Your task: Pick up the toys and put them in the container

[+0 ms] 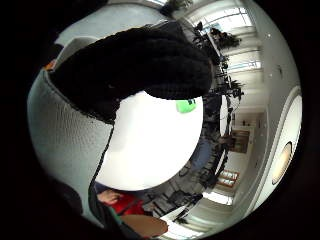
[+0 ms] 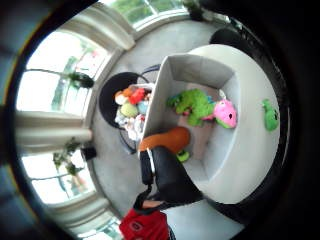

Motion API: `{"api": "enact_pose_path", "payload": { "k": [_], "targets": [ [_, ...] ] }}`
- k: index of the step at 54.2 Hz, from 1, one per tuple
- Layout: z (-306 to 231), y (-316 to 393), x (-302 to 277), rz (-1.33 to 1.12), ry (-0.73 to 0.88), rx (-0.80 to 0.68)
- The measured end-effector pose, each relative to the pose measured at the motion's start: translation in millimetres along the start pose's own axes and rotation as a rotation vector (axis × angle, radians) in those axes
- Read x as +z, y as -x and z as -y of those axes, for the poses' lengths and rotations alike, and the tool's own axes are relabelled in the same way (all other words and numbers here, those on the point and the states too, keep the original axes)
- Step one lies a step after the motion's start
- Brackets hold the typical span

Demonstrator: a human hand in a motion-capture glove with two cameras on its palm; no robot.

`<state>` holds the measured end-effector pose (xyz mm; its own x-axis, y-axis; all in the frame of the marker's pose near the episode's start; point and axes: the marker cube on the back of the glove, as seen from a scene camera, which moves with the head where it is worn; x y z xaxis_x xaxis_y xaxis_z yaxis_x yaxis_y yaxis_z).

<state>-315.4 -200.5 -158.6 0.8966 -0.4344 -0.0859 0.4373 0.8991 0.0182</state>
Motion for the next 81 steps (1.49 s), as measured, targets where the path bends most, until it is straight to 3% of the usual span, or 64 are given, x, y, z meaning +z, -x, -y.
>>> {"api": "enact_pose_path", "payload": {
  "k": [3, 8, 12, 15, 19, 26, 40, 59, 81],
  "targets": [
    [-8.0, 26.9, -3.1, 0.065, 0.002, -0.033],
    [-24.5, 14.9, -2.7, 0.119, -0.001, -0.107],
    [-31.7, -21.5, 8.0, -0.035, -0.008, -0.082],
    [-43.5, -55.1, 15.3, -0.098, -0.017, -0.198],
    [-46.5, -34.2, 17.6, -0.097, -0.012, 0.073],
    [-79.2, -74.3, 44.3, -0.086, 0.017, 0.238],
    [-149.2, -150.2, 84.1, -0.086, 0.071, 0.251],
    [-259.1, -191.6, 119.4, -0.085, 0.106, 0.388],
    [-320.9, -230.9, 135.9, 0.026, 0.049, 0.47]
  ]
}}
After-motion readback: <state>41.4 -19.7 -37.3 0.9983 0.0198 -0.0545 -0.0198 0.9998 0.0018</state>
